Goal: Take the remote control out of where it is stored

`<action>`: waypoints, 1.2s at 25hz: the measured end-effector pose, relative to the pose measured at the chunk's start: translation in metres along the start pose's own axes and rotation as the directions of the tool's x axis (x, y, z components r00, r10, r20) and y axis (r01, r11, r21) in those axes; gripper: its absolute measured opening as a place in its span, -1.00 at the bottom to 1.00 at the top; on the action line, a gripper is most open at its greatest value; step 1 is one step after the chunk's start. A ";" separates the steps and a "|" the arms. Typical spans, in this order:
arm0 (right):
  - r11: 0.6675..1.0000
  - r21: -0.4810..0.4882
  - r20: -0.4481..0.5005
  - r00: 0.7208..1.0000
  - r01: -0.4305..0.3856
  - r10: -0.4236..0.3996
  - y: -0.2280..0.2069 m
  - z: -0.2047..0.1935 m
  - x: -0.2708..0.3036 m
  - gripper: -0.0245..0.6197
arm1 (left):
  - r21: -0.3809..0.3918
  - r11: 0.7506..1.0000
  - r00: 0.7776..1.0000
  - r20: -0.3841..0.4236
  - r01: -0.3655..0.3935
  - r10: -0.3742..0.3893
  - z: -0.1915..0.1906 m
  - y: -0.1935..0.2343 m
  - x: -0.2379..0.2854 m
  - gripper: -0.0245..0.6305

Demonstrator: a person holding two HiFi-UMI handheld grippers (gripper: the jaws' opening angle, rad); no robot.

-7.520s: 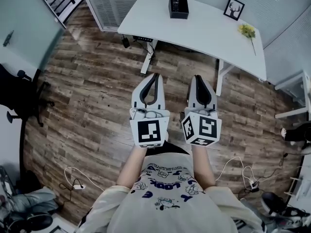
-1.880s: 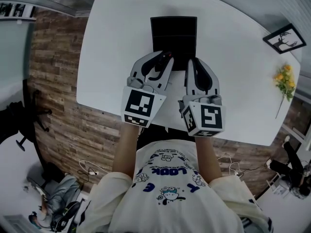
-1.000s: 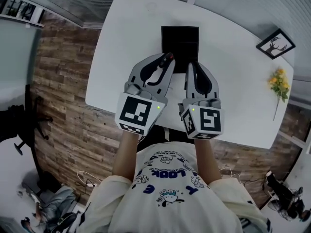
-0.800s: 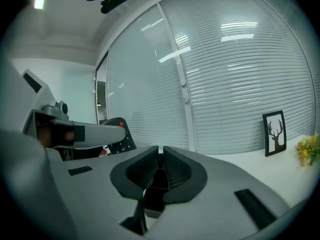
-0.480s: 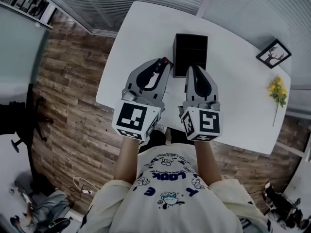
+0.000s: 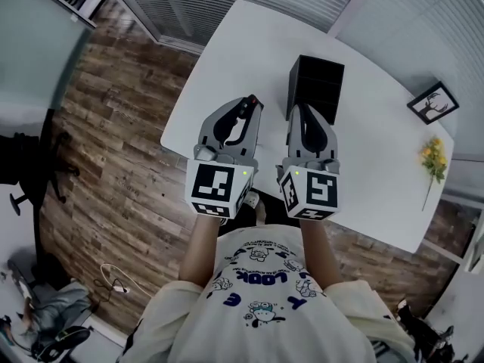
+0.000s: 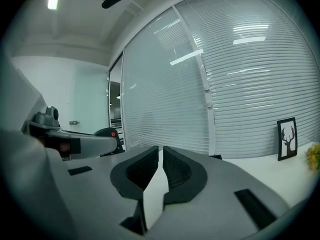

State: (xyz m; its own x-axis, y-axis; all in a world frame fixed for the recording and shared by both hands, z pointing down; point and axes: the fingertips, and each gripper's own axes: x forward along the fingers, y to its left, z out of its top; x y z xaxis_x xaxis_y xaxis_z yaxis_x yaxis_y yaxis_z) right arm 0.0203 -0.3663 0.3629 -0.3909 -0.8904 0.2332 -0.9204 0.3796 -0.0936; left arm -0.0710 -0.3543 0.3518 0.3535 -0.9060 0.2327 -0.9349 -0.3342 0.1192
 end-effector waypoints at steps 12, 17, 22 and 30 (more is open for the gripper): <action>0.999 -0.022 -0.029 0.999 -0.044 0.044 0.020 -0.011 0.013 -0.77 | -0.022 0.997 0.996 -0.033 -0.080 0.079 -0.026 0.022 -0.003 -0.71; 0.998 -0.035 -0.044 0.997 -0.059 0.058 0.019 -0.015 0.016 -0.78 | -0.020 0.996 0.996 -0.029 -0.082 0.081 -0.025 0.021 0.003 -0.71; 0.998 -0.030 -0.051 0.997 -0.061 0.059 0.014 -0.017 0.016 -0.78 | -0.018 0.996 0.996 -0.032 -0.083 0.083 -0.024 0.017 0.008 -0.71; 0.998 -0.022 -0.049 0.997 -0.057 0.056 0.005 -0.017 0.013 -0.78 | -0.001 0.997 0.996 -0.039 -0.079 0.079 -0.025 0.007 0.012 -0.71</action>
State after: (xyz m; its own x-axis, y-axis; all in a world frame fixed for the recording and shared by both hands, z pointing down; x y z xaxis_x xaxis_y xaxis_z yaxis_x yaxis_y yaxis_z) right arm 0.0112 -0.3716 0.3824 -0.4408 -0.8545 0.2749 -0.8964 0.4348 -0.0858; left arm -0.0723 -0.3610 0.3795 0.2792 -0.9188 0.2790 -0.9600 -0.2609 0.1015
